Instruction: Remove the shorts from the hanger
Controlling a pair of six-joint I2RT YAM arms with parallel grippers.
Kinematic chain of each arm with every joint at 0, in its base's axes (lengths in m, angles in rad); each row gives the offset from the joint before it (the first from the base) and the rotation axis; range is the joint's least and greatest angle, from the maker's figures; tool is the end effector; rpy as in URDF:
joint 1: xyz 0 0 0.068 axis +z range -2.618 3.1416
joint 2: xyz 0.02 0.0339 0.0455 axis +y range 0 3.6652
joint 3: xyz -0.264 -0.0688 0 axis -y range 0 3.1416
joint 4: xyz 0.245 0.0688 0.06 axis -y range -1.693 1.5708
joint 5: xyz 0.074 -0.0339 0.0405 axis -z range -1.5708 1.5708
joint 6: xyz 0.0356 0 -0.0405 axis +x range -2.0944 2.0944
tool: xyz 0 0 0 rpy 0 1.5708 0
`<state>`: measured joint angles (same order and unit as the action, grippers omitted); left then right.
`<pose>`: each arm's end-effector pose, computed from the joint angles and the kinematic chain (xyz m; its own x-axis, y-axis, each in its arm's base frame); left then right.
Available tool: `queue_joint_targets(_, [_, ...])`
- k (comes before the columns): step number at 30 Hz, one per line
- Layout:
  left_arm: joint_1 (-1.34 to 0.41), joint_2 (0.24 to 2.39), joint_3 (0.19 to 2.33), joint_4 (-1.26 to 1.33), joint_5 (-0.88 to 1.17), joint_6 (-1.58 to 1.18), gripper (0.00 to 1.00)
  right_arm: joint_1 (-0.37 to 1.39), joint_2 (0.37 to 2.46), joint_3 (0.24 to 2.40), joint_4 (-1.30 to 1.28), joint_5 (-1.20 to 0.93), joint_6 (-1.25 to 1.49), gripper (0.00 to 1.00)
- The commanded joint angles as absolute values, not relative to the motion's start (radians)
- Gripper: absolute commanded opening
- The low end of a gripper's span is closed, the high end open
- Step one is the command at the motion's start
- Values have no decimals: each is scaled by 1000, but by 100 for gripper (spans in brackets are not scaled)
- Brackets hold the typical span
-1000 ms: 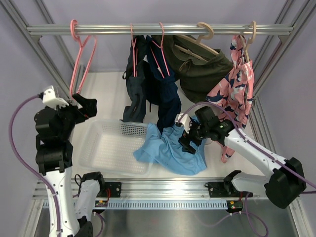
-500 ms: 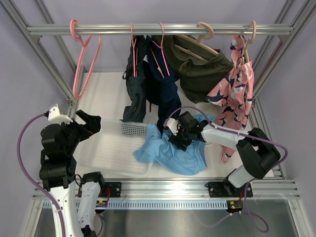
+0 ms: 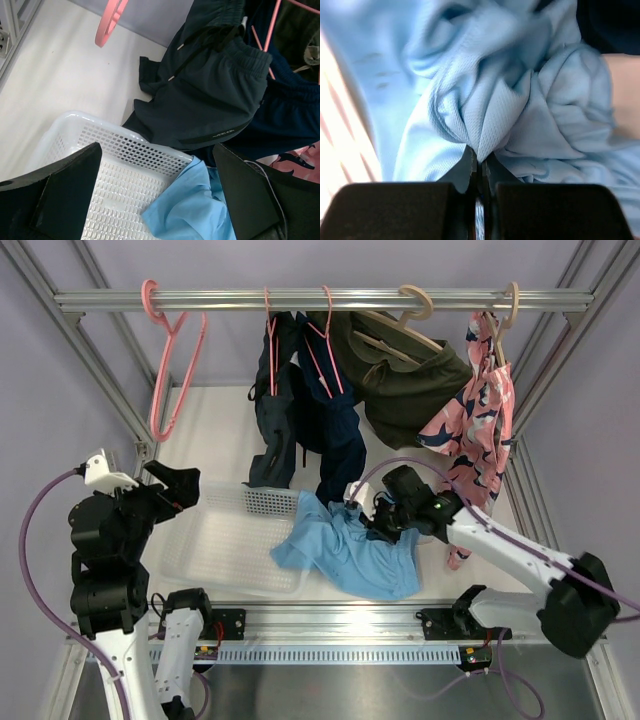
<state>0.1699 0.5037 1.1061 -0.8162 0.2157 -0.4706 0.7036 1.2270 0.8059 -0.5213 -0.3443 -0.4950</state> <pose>0.0633 0.0031 0.4061 -0.2050 -0.4845 -0.8504 -0.0583 0.8734 -0.4836 0.1770 0.1659 0.2297 -0.1816 -0.7405 -0.6470 -0.9621 0.2700 -0.0390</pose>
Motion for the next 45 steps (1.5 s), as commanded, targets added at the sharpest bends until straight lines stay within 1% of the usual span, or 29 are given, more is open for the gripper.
queue_joint_targets(1, [172,502,1155,-752,267,-477,99,710,1054,916,-684,-573,-597,0])
queue_joint_targets(5, [170,502,1178,-745,282,-474,99,713,1000,1069,-733,-699,-557,0])
queue_joint_targets(6, [173,502,1184,-746,284,-472,99,712,1008,1148,-732,-721,-537,0])
queue_joint_targets(10, [172,494,1198,-756,284,-463,99,721,1107,1357,-672,-796,-366,0])
queue_joint_targets(15, [172,471,1207,-762,284,-459,99,808,1238,1615,-563,-810,-244,0])
queue_joint_targets(20, [172,454,1229,-784,270,-445,99,874,1408,1755,-378,-811,-51,0])
queue_joint_targets(30, [172,420,1275,-810,238,-414,99,933,1655,1927,-83,-701,313,0])
queue_joint_targets(38, [172,384,1295,-738,227,-387,99,962,1857,2222,-58,-627,448,0])
queue_joint_targets(45, [172,351,1289,-689,232,-373,99,992,1969,2376,-40,-532,501,0])
